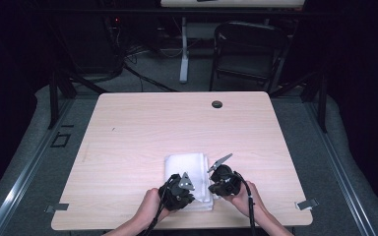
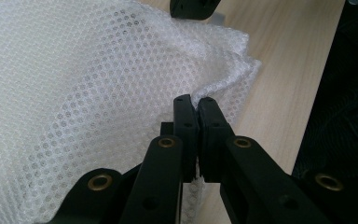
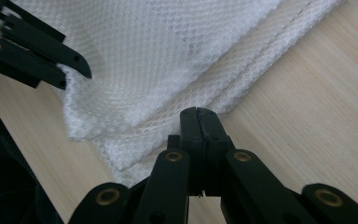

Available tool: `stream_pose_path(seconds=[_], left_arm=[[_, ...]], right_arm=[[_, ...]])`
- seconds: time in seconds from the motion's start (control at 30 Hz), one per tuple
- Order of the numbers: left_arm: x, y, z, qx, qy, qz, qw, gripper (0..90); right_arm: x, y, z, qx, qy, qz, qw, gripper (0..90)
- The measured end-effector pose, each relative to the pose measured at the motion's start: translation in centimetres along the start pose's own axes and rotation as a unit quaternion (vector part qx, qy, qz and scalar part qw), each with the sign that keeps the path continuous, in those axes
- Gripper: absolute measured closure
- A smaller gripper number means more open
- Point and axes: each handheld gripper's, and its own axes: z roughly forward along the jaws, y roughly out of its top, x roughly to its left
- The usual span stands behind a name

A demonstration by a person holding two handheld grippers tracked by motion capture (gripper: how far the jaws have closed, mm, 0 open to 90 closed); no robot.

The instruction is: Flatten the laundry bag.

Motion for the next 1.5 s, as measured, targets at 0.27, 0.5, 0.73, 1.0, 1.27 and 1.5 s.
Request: stream_pose_path(seconds=[0.27,0.5,0.73,1.0,1.27,1.5], left_arm=[[-0.1,-0.2,-0.8,-0.022,0.012,-0.003,0.9997,89.1],[0.0,-0.3,-1.9,-0.06,0.022,-0.015,0.9978,89.1],[0.1,-0.4,-2.2,-0.067,0.023,-0.018,0.9973,89.1],[0.3,-0.6,-3.0,-0.079,0.031,-0.02,0.9962,89.0],[0.7,-1.0,-4.0,-0.091,0.041,-0.026,0.9946,89.0],[1.1,-1.6,-5.0,-0.104,0.05,-0.038,0.9926,89.0]], right_arm=[[-0.3,-0.4,0.6,0.005,0.005,0.012,0.9999,90.0],[0.0,-0.3,0.5,-0.007,0.005,0.008,0.9999,90.0],[0.6,-0.2,0.6,-0.015,0.015,0.007,0.9998,90.0],[0.4,-0.5,1.4,-0.012,0.026,0.023,0.9993,90.0],[0.4,-0.4,1.3,0.001,0.016,0.013,0.9998,90.0],[0.4,-0.4,1.3,0.001,0.013,0.013,0.9998,90.0]])
